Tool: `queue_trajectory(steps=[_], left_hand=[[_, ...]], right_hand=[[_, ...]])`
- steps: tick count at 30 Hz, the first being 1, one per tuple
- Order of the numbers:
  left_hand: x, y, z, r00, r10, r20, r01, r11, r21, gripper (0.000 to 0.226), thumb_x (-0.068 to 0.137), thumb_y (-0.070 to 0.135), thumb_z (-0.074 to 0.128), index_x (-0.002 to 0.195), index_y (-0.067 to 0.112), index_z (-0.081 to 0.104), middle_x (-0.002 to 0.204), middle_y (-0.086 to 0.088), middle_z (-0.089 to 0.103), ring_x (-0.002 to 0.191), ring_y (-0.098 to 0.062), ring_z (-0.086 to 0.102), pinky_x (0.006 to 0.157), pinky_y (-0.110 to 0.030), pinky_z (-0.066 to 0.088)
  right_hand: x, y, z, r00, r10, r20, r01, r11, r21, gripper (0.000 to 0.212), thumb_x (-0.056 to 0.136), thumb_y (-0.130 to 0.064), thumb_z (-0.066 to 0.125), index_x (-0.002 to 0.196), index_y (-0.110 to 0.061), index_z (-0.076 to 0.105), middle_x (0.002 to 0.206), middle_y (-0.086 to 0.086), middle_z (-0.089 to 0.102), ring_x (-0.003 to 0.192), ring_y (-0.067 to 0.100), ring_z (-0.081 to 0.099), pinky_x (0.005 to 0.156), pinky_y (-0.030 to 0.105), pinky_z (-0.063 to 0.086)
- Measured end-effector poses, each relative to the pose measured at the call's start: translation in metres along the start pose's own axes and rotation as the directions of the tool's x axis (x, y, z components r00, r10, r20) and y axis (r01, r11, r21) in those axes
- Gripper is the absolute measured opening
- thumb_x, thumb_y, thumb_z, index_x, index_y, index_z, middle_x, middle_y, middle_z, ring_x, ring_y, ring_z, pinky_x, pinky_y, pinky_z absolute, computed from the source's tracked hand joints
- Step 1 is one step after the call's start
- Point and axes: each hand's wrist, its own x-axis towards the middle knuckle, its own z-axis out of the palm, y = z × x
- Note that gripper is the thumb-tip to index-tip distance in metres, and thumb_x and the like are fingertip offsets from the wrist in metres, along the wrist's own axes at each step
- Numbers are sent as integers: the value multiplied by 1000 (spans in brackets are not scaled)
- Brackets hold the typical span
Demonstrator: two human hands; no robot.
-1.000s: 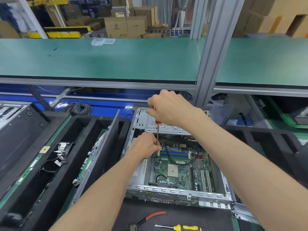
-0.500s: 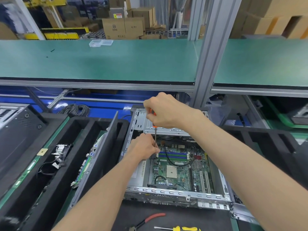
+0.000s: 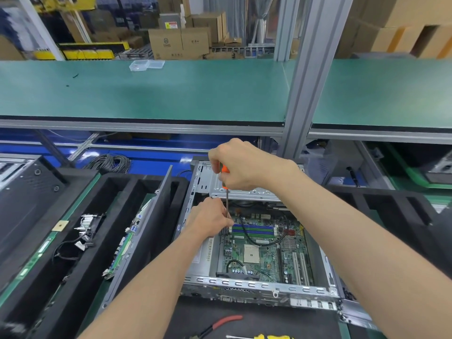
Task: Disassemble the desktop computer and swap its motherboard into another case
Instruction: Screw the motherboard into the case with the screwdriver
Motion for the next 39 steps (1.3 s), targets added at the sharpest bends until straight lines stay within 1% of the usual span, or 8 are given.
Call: queue_trajectory(steps=[4,8,16,22,27,30,35,39], left_hand=[[0,1,-1,1000,-5,-5,5,1000,8,17,75,47,80,73,30,77,78,10,71,75,-14,67,77,-39,58],[0,2,0,1000,-8,0,8,1000,-4,14,77,44,79,71,31,77,80,11,71,74,-14,66,77,-39,58],[1,2,0,1000,-16,1,16,1000,9,16,74,45,80,72,30,76,74,11,69,72,-13,65,73,-34,55],[2,2,1,1000,-18,0,18,1000,22,15,76,46,79,74,31,77,77,11,69,75,-15,65,76,-36,55],[2,2,1,1000,-16,-6,17,999,35,16,74,47,79,73,31,76,79,10,69,77,-18,66,78,-38,56],[2,2,1,1000,-27,-11,27,999,35,21,73,49,80,71,30,72,84,8,68,79,-19,66,79,-40,56],[3,1,2,1000,-26,-8,26,999,30,19,75,45,79,66,31,71,80,10,68,75,-17,66,77,-40,57],[3,1,2,1000,-20,-8,20,999,42,21,75,47,79,66,32,69,79,10,68,75,-16,66,76,-38,56]], right_hand=[[-10,4,-5,999,-13,30,7,984,176,25,77,-8,61,96,-24,62,95,-1,63,86,21,57,72,40,53],[-8,2,3,983,149,-104,-154,987,-47,32,98,-50,50,85,-21,46,75,-1,40,74,29,45,67,39,38],[-6,4,-7,998,-13,55,7,993,118,24,78,-4,60,92,-23,61,89,-2,63,79,15,55,68,36,51],[-5,4,3,982,150,-118,-161,983,-86,35,94,-54,54,85,-20,48,72,-3,36,72,29,44,65,37,34],[0,1,2,999,13,-33,-13,1000,-13,5,88,-14,57,88,-19,57,79,-2,51,86,27,54,64,33,36],[-4,3,-7,997,-49,59,39,987,155,27,74,0,57,88,-21,65,86,-4,61,83,20,56,66,36,49],[-6,-1,4,985,101,-137,-110,992,-59,28,92,-48,56,85,-22,49,73,-4,42,75,28,49,63,36,34],[1,-3,8,990,59,-130,-67,996,-60,13,96,-27,51,88,-17,48,74,-1,39,82,33,52,63,34,34]])
